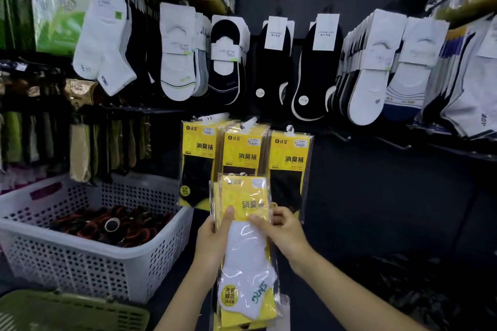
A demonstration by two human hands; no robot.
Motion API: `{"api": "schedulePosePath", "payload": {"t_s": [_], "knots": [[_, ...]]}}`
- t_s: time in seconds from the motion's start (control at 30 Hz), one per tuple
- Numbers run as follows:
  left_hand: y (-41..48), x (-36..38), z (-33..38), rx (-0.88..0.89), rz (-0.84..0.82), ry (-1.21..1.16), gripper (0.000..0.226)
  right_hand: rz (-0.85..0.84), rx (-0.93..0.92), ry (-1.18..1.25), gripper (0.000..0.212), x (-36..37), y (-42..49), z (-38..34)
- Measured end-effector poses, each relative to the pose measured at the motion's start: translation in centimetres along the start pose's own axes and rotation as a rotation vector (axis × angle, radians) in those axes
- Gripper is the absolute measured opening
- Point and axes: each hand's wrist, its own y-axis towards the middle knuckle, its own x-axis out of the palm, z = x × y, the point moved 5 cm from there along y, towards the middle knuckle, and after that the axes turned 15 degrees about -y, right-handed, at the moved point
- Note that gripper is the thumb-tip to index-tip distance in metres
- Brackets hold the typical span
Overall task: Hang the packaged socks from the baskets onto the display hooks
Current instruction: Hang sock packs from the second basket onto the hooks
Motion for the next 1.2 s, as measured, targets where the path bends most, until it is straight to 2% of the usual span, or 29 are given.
{"api": "schedulePosePath", "payload": {"t_s": [0.2, 0.3, 0.37, 0.47, 0.57, 0.77, 0.8, 0.87, 1.0, 1.1, 1.17, 1.2], "knots": [[0.1, 0.4, -0.1, -0.115, -0.136, -0.026, 0.027, 0.043, 0.035, 0.185, 0.025, -1.7, -0.2, 0.1], [0.5, -0.1, 0.1, -0.027, -0.047, -0.02, 0.016, 0.078, 0.042, 0.184, 0.013, -2.9, -0.2, -0.1], [0.6, -0.8, 0.3, 0.033, 0.036, -0.053, 0.012, 0.158, 0.031, 0.203, 0.009, -4.5, 0.2, -0.5], [0.8, -2.0, 1.0, 0.101, 0.137, -0.096, 0.015, 0.308, 0.004, 0.203, 0.012, -7.4, 1.2, -1.8], [1.5, -3.1, 1.7, 0.17, 0.184, -0.124, 0.041, 0.365, -0.017, 0.179, 0.015, -9.2, 2.8, -3.1], [2.5, -5.1, 1.6, 0.152, 0.249, -0.134, 0.035, 0.32, -0.108, 0.09, 0.013, -9.1, 5.9, -5.7], [2.8, -5.3, 1.4, 0.134, 0.245, -0.157, 0.036, 0.313, -0.087, 0.098, 0.013, -8.9, 6.5, -5.6], [2.8, -5.5, 1.2, 0.129, 0.226, -0.167, 0.054, 0.3, -0.025, 0.137, 0.011, -8.5, 7.4, -4.9], [2.5, -5.1, 1.3, 0.109, 0.225, -0.17, 0.04, 0.282, 0.148, 0.193, 0.018, -8.0, 8.1, -2.2], [2.0, -4.6, 1.5, 0.109, 0.223, -0.152, 0.021, 0.383, 0.244, 0.202, 0.02, -8.2, 7.4, 0.3], [1.5, -3.8, 1.6, 0.11, 0.201, -0.128, 0.022, 0.456, 0.248, 0.144, 0.031, -8.1, 6.1, 1.5], [1.3, -3.5, 1.6, 0.115, 0.193, -0.116, 0.024, 0.44, 0.235, 0.119, 0.033, -7.6, 5.4, 1.8]]}}
